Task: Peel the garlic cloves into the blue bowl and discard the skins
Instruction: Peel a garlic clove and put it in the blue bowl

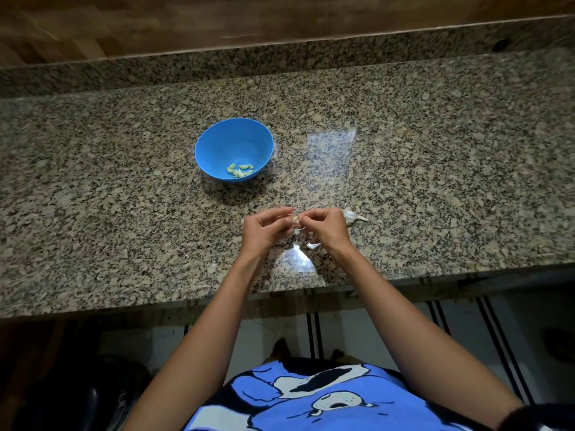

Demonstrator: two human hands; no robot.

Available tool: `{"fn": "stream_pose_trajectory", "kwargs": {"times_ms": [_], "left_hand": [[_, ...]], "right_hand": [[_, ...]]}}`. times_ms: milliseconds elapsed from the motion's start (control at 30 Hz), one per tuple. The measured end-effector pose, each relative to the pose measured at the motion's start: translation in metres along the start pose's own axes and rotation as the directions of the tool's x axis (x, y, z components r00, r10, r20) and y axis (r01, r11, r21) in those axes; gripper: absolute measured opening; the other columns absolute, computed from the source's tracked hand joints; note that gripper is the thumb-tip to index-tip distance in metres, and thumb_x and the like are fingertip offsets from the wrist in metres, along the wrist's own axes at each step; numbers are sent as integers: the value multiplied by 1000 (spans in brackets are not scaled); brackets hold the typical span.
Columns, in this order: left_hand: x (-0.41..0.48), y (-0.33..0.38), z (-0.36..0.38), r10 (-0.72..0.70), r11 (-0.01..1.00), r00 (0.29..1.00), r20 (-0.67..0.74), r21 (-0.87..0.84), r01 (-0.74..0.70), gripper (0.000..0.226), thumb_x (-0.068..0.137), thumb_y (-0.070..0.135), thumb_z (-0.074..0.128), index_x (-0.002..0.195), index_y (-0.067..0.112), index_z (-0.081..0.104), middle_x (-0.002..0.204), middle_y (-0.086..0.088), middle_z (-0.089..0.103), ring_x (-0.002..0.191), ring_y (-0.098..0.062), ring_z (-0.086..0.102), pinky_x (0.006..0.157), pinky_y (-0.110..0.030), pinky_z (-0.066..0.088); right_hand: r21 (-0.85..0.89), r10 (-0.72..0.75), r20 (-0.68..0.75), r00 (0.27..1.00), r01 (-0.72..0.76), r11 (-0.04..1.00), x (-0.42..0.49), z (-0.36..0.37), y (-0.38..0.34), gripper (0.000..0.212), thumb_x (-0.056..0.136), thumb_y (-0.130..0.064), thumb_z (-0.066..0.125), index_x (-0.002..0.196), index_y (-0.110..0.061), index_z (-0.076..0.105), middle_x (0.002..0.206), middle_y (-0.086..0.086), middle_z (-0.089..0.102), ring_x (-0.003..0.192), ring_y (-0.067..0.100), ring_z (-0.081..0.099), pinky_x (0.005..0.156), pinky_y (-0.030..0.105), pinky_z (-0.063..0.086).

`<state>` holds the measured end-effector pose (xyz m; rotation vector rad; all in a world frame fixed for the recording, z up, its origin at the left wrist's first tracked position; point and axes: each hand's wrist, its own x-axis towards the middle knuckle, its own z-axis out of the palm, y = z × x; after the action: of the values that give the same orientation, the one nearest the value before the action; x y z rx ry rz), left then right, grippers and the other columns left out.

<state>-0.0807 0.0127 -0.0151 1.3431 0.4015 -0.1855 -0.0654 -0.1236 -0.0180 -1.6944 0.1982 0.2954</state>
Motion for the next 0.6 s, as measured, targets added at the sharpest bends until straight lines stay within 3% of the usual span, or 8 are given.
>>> {"fn": "stream_pose_trajectory", "kwargs": {"times_ms": [100, 233, 367, 467, 600], "left_hand": [[-2, 0, -1, -118, 976, 993, 14, -185, 118, 23, 78, -9, 65, 99, -1, 68, 92, -17, 72, 79, -24, 71, 71, -25, 59], [-3, 0, -3, -188, 931, 982, 32, -313, 188, 23, 79, -11, 61, 100, -2, 66, 89, -16, 73, 76, -22, 72, 69, -24, 59], [-1, -1, -3, -189, 932, 982, 3, -315, 180, 22, 80, -11, 61, 99, -2, 66, 87, -14, 72, 73, -19, 71, 66, -22, 58], [0, -2, -4, -183, 941, 983, 4, -289, 176, 20, 81, -9, 61, 99, 0, 67, 85, -12, 73, 72, -18, 71, 67, -22, 59], [0, -3, -1, -128, 983, 991, -34, -135, 122, 19, 84, -8, 60, 100, -2, 67, 93, -15, 72, 81, -21, 71, 70, -22, 58]], "right_hand": [[-11, -4, 7, 1000, 4, 1000, 1, 1, -2, 12, 84, -9, 64, 75, -15, 70, 73, 5, 68, 64, 12, 61, 45, 20, 45], [60, 48, 73, 996, -52, 997, 1, 0, -4, 9, 86, -6, 60, 83, -5, 69, 75, 7, 67, 65, 15, 62, 43, 20, 45], [32, -7, 99, 995, 4, 999, 2, 1, 0, 5, 83, -9, 66, 87, -7, 70, 84, 12, 69, 70, 20, 64, 41, 21, 47], [2, -53, 101, 993, 53, 999, 1, -1, 1, 5, 80, -13, 70, 85, -10, 71, 82, 8, 70, 67, 16, 64, 43, 20, 47], [-166, -129, 35, 991, 133, 977, 6, 0, 6, 8, 79, -17, 73, 85, -13, 73, 78, 2, 71, 70, 14, 66, 59, 31, 54]]}}
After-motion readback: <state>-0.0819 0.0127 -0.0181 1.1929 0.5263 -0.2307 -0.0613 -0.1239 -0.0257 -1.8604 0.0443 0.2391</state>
